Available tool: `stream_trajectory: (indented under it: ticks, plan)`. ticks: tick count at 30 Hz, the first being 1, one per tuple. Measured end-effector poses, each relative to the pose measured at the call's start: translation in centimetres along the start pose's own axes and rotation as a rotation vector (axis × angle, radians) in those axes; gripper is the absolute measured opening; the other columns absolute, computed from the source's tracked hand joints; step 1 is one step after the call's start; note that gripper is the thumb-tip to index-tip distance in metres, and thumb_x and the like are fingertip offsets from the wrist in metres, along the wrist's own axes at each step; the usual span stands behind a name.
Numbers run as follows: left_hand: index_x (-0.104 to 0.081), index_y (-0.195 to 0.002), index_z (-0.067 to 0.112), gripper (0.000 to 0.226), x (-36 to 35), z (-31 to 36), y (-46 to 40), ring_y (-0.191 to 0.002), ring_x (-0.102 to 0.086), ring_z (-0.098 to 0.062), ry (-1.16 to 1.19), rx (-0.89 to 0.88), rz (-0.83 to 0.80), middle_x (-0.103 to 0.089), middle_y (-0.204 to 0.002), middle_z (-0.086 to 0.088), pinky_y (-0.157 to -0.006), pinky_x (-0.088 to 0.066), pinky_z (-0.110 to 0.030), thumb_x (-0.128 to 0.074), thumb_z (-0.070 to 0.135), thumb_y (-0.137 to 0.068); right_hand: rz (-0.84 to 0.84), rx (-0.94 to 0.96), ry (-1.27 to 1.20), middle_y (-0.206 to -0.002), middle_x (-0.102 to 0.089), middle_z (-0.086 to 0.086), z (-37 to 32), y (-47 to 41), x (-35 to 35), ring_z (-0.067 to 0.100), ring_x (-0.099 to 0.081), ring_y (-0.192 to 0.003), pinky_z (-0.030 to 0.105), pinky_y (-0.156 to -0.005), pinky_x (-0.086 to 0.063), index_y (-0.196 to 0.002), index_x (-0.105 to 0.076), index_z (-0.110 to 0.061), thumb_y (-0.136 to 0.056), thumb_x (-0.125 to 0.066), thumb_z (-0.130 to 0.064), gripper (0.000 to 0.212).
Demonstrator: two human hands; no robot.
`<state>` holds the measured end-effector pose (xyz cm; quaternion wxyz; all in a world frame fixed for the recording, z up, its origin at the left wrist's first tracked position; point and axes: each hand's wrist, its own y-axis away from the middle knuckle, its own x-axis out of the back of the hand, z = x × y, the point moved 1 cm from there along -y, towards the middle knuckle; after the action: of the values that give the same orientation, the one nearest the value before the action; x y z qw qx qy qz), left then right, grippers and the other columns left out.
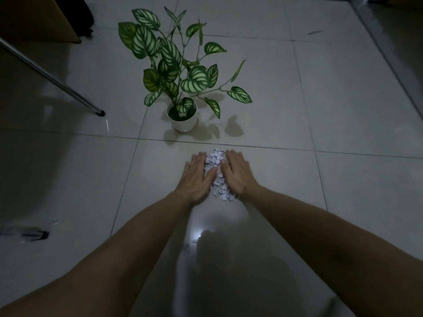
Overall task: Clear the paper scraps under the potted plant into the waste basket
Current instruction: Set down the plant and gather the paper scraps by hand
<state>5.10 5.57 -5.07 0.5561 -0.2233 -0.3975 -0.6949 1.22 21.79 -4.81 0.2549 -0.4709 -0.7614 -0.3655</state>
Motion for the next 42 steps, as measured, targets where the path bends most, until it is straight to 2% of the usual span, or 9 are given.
stream_trajectory:
  ticks: [7,11,16,20,24,30,33,36,42]
  plan:
    - [0.007,-0.154,0.033,0.108,2.4,-2.8,0.3,-0.150,0.011,-0.014,-0.194,-0.168,-0.065,0.012,-0.165,0.006,-0.121,-0.003,-0.042,-0.044,0.087,-0.075,-0.078,0.387,0.420,-0.164,0.002,0.003,5.0,4.6,3.7,0.021,-0.002,-0.149,0.041,-0.118,-0.011,-0.154,-0.001,-0.032,-0.085,-0.048,-0.068,0.091]
    - [0.008,-0.154,0.032,0.124,2.4,-3.9,1.5,-0.150,0.017,-0.015,-0.263,-0.210,-0.052,0.018,-0.164,0.004,-0.121,-0.001,-0.042,-0.053,0.091,-0.064,-0.106,0.402,0.513,-0.164,0.004,0.006,4.8,4.5,1.1,0.024,0.001,-0.150,0.043,-0.122,-0.007,-0.154,0.000,-0.034,-0.079,-0.041,-0.080,0.097]
    - [0.009,-0.155,0.028,0.131,2.2,-3.8,1.4,-0.149,0.019,-0.015,-0.290,-0.291,-0.084,0.019,-0.164,0.002,-0.119,0.004,-0.037,-0.055,0.092,-0.060,-0.018,0.306,0.469,-0.164,0.007,0.006,2.0,1.8,-1.0,0.023,0.008,-0.151,0.043,-0.123,-0.003,-0.154,0.001,-0.033,-0.089,-0.025,-0.074,0.082]
    - [0.003,-0.156,0.024,0.109,1.6,-3.6,0.4,-0.151,0.010,-0.017,-0.287,-0.262,-0.061,0.009,-0.165,-0.001,-0.120,0.001,-0.035,-0.045,0.084,-0.078,-0.005,0.378,0.454,-0.164,-0.006,0.008,0.9,0.6,-0.5,0.024,-0.002,-0.151,0.045,-0.123,-0.008,-0.154,-0.006,-0.030,-0.094,-0.027,-0.066,0.073]
    - [-0.020,-0.155,0.016,0.071,1.8,-3.2,-1.0,-0.151,-0.011,-0.021,-0.282,-0.292,0.001,-0.017,-0.164,-0.006,-0.122,-0.010,-0.035,-0.034,0.057,-0.099,0.074,0.503,0.456,-0.149,-0.032,0.010,1.0,1.9,-0.4,0.026,-0.031,-0.138,0.046,-0.116,-0.027,-0.144,-0.034,-0.019,-0.096,-0.037,-0.052,0.057]
    - [-0.024,-0.153,0.015,0.066,2.8,-2.6,-1.6,-0.149,-0.017,-0.022,-0.266,-0.257,-0.017,-0.023,-0.161,-0.007,-0.121,-0.017,-0.040,-0.032,0.053,-0.100,-0.106,0.934,0.605,-0.126,-0.051,0.014,-0.7,4.9,-2.3,0.027,-0.047,-0.114,0.040,-0.104,-0.035,-0.115,-0.055,-0.014,-0.095,-0.044,-0.044,0.038]
    - [-0.022,-0.153,0.015,0.066,3.3,-2.6,-1.3,-0.150,-0.016,-0.021,-0.258,-0.255,-0.014,-0.022,-0.162,-0.007,-0.122,-0.016,-0.039,-0.030,0.053,-0.100,-0.247,1.117,0.560,-0.134,-0.051,0.016,-2.5,7.0,-5.3,0.031,-0.045,-0.124,0.043,-0.110,-0.031,-0.125,-0.055,-0.013,-0.093,-0.045,-0.051,0.050]
    - [-0.020,-0.154,0.017,0.065,3.6,-2.9,-0.8,-0.150,-0.014,-0.020,-0.271,-0.239,-0.003,-0.020,-0.163,-0.005,-0.121,-0.015,-0.038,-0.027,0.054,-0.101,-0.288,1.127,0.567,-0.143,-0.044,0.017,-3.9,8.6,-8.8,0.035,-0.037,-0.134,0.046,-0.113,-0.026,-0.138,-0.047,-0.018,-0.089,-0.044,-0.061,0.064]
    - [-0.014,-0.155,0.020,0.069,4.0,-3.1,-0.2,-0.151,-0.010,-0.019,-0.266,-0.180,-0.003,-0.015,-0.164,-0.003,-0.122,-0.015,-0.043,-0.023,0.059,-0.099,-0.299,1.034,0.679,-0.155,-0.032,0.016,-3.6,8.4,-10.8,0.036,-0.020,-0.146,0.051,-0.120,-0.018,-0.147,-0.036,-0.034,-0.099,-0.037,-0.046,0.049]
